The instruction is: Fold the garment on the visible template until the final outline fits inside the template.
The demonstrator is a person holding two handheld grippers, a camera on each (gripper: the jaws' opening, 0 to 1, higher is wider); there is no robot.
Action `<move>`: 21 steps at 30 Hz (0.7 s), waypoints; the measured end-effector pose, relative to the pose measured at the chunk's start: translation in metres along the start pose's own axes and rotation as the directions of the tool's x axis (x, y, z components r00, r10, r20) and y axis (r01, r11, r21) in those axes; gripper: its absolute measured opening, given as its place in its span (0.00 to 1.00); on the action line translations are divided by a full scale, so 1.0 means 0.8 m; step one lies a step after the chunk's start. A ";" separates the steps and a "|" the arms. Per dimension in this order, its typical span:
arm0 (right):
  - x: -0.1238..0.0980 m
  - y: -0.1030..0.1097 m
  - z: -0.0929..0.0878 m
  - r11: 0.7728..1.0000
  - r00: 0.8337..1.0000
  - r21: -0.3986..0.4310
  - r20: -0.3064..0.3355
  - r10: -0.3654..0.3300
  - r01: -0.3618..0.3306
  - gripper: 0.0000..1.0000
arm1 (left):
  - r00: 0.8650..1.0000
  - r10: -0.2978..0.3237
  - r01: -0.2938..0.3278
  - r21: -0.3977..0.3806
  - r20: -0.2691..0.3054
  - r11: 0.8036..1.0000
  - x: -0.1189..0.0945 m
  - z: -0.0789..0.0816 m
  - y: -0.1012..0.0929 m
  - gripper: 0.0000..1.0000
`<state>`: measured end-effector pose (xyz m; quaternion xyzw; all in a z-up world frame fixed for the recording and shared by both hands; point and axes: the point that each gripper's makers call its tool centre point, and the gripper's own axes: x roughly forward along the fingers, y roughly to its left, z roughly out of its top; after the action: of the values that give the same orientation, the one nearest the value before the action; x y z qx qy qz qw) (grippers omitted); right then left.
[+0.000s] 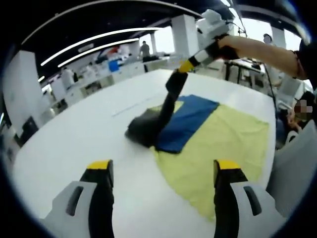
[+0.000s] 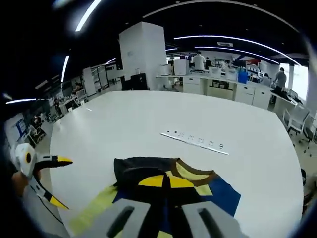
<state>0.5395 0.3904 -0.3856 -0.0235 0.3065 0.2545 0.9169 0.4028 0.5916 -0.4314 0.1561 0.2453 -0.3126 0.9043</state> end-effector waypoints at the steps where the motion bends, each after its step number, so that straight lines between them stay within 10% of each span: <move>1: -0.001 -0.002 -0.002 1.000 1.000 0.002 -0.004 -0.004 0.004 0.00 | 1.000 0.001 -0.001 0.000 0.000 1.000 0.000 0.000 0.000 0.79; 21: -0.042 -0.056 -0.059 0.963 0.992 0.246 -0.090 -0.089 0.109 0.00 | 1.000 -0.005 0.005 0.002 -0.010 1.000 0.008 -0.002 -0.001 0.75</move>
<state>0.5125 0.3269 -0.4096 0.0674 0.3702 0.1663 0.9114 0.4064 0.5887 -0.4359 0.1581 0.2499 -0.3142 0.9021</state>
